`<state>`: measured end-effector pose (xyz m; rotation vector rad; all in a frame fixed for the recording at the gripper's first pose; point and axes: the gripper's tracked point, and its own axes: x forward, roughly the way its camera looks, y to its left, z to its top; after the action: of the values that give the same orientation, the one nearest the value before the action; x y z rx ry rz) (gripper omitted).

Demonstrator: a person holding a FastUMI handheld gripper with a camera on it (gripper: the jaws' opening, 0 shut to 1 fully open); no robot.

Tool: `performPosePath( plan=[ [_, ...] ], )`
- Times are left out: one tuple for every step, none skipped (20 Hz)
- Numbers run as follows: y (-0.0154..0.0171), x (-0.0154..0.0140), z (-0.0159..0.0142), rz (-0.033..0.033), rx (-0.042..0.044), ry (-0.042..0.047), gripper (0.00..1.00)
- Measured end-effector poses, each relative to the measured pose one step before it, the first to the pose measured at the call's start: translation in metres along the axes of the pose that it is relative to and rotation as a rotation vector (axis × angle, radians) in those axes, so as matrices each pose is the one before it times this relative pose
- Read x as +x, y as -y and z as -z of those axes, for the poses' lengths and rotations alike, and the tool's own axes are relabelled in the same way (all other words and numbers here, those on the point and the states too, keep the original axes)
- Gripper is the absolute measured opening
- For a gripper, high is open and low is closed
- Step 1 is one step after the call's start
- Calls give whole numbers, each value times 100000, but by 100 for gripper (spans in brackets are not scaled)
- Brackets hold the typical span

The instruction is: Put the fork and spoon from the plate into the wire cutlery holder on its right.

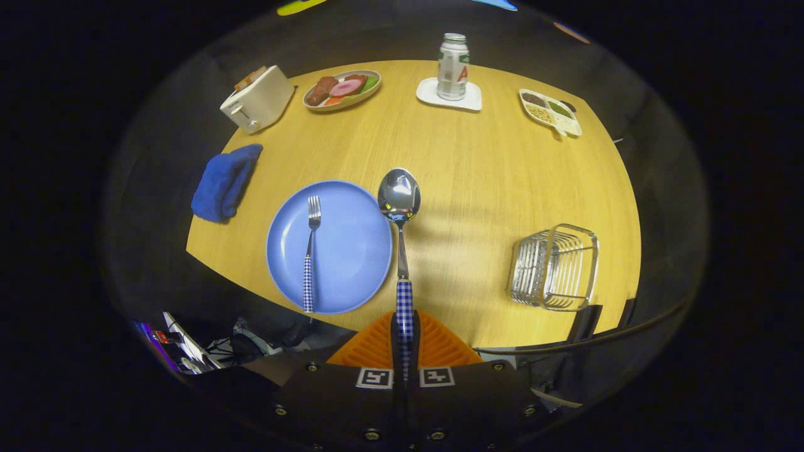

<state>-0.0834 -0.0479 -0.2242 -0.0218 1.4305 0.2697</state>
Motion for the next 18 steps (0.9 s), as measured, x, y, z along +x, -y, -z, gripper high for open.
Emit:
performPosePath(
  plan=[
    [1177, -876, 356, 859, 1721, 265, 1],
    [1174, -876, 335, 382, 1975, -95, 1],
    [1082, -768, 314, 149, 1480, 126, 1],
    [1193, -773, 275, 1035, 460, 114, 1],
    [1231, -632, 400, 1583, 31, -482, 1],
    [1038, -741, 280, 728, 99, -501, 1],
    [844, -682, 412, 5, 77, -1227, 1],
    [883, -648, 497, 8, -682, -1832, 1],
    [1016, -562, 376, 575, -1390, -914, 1],
    [1219, -477, 389, 2151, -1460, -1240, 1],
    [1112, -186, 325, 2277, -1776, -1550, 1],
    [848, -169, 356, 1549, -1608, -2158, 1],
    [861, -25, 532, 1418, -1356, -2857, 1],
    [731, 79, 558, 1373, -1414, -3635, 1],
    [377, 309, 189, 247, -1089, -3118, 1],
    [332, 283, -148, -390, -664, -2384, 1],
    [276, 460, -59, -112, -623, -2056, 1],
    [357, 346, -120, 710, -1482, -1750, 1]
  ],
)
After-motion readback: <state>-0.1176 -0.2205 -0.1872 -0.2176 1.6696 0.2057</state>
